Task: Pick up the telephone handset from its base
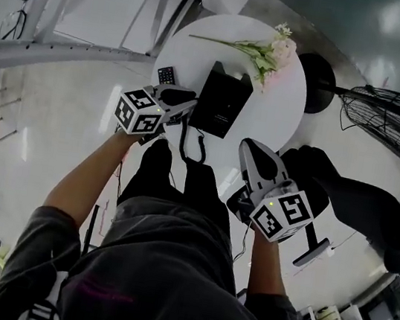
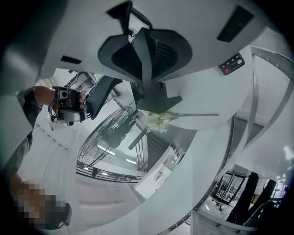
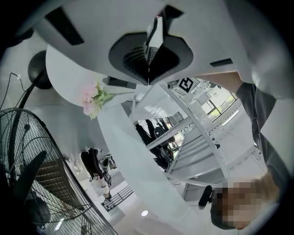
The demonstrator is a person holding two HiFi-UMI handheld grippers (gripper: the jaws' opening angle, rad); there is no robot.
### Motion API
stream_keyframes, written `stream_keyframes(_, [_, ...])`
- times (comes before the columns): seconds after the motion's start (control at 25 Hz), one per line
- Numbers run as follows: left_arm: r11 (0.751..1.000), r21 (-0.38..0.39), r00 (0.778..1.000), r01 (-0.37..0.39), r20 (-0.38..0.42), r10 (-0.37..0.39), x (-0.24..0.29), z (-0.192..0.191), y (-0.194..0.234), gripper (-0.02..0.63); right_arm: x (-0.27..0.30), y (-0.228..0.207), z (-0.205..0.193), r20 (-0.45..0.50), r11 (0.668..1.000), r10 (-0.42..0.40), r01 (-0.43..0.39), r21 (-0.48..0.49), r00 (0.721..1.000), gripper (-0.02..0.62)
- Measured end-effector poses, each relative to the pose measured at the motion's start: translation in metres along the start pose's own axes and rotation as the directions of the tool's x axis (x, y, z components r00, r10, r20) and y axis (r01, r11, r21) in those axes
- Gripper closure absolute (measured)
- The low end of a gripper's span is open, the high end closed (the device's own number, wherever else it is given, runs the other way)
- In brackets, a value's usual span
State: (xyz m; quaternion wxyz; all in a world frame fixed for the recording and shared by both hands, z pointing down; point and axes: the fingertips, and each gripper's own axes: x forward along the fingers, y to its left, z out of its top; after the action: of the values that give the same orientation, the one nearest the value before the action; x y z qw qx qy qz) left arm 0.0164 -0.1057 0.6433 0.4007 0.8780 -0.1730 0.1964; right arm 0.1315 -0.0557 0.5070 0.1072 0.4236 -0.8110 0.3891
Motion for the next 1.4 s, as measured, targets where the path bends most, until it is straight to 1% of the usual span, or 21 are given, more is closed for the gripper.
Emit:
stream_keyframes(0.2, [1.0,-0.015,0.998,0.007,-0.058,-0.008,0.015,-0.011,0.008,0.494,0.003,-0.011,-0.006,-0.006,1.0,-0.011,0.012,0.023,1.0,0.575])
stream_keyframes(0.32, [1.0,-0.022,0.996,0.018,-0.088,-0.02,0.021,-0.016,0.011,0.476,0.005,-0.017,-0.009,-0.01,0.999,-0.016,0.017,0.035,1.0,0.575])
stream_keyframes(0.52, [0.997,-0.044,0.993,0.059,-0.104,-0.063,0.034,-0.015,0.009,0.466,0.008,-0.024,-0.012,-0.014,0.998,-0.023,0.023,0.051,1.0,0.575])
stream_keyframes(0.64, [0.996,-0.062,0.99,0.068,-0.121,-0.075,0.04,-0.017,0.01,0.466,0.009,-0.025,-0.014,-0.014,0.998,-0.02,0.021,0.06,1.0,0.575])
stream_keyframes(0.76, [0.995,-0.062,0.986,0.081,-0.141,-0.089,0.045,-0.02,0.009,0.468,0.01,-0.028,-0.016,-0.016,0.998,-0.019,0.02,0.067,1.0,0.575])
stream_keyframes(0.96, [0.992,-0.079,0.984,0.102,-0.141,-0.112,0.045,-0.02,0.008,0.486,0.01,-0.03,-0.019,-0.02,0.997,-0.016,0.017,0.077,1.0,0.574])
stream_keyframes(1.12, [0.988,-0.094,0.985,0.125,-0.109,-0.135,0.042,-0.018,0.006,0.508,0.014,-0.027,-0.022,-0.026,0.997,-0.006,0.008,0.079,1.0,0.575])
stream_keyframes(1.28, [0.985,-0.113,0.988,0.129,-0.076,-0.138,0.039,-0.018,0.004,0.517,0.016,-0.023,-0.024,-0.027,0.997,0.0,0.002,0.074,1.0,0.575])
stream_keyframes(1.4, [0.985,-0.107,0.987,0.139,-0.062,-0.146,0.036,-0.018,0.002,0.52,0.016,-0.02,-0.026,-0.026,0.997,0.001,0.001,0.071,1.0,0.575])
